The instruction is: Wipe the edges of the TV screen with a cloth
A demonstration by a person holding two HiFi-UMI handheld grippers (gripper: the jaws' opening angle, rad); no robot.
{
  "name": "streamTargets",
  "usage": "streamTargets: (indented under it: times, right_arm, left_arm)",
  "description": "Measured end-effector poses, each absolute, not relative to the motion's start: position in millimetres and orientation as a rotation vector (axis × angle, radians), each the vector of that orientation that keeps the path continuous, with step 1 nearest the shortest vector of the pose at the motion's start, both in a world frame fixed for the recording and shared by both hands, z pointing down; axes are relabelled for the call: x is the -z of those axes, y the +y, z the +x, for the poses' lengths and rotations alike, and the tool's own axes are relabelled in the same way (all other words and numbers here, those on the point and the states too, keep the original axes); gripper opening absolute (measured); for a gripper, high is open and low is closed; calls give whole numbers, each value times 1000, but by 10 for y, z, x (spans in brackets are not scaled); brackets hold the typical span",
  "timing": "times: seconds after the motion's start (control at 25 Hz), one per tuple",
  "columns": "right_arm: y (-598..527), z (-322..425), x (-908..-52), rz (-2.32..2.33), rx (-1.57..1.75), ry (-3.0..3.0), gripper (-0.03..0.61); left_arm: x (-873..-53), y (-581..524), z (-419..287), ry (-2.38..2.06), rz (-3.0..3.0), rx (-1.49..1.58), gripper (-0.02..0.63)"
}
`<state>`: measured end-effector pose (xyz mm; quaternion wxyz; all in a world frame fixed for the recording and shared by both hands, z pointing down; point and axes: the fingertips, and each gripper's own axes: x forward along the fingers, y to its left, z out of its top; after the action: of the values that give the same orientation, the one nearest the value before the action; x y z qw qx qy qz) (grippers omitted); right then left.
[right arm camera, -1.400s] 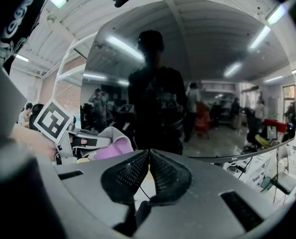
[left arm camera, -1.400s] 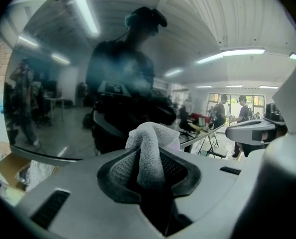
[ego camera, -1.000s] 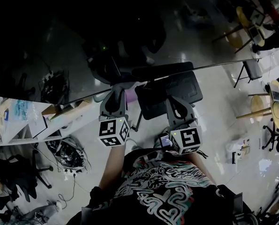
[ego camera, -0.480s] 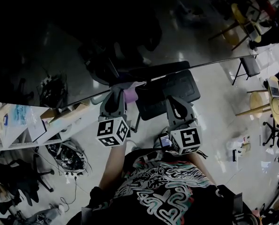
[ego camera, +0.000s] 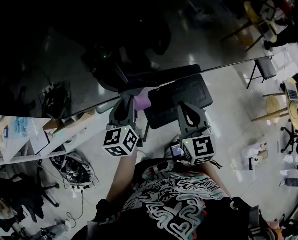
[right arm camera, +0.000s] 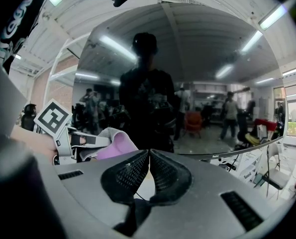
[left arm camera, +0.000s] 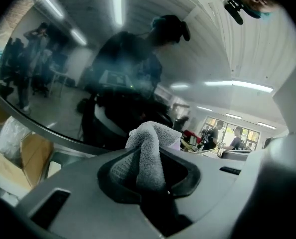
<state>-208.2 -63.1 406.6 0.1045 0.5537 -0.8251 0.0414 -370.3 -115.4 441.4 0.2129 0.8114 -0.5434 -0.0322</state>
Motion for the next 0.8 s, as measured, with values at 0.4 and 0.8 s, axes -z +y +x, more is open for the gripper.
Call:
streamTargets:
  times: [0.4,0.8]
  right_arm:
    - [-660,-1968,-4128,1636,-138,-2420,31]
    - [-722,-1834,-4105,1662,-148,-2419,31]
  left_arm:
    - [-4429,-1168,-3513,-1460,2252,115,96]
    - [-4428,-1209,-3320,-1424,2252,121,96]
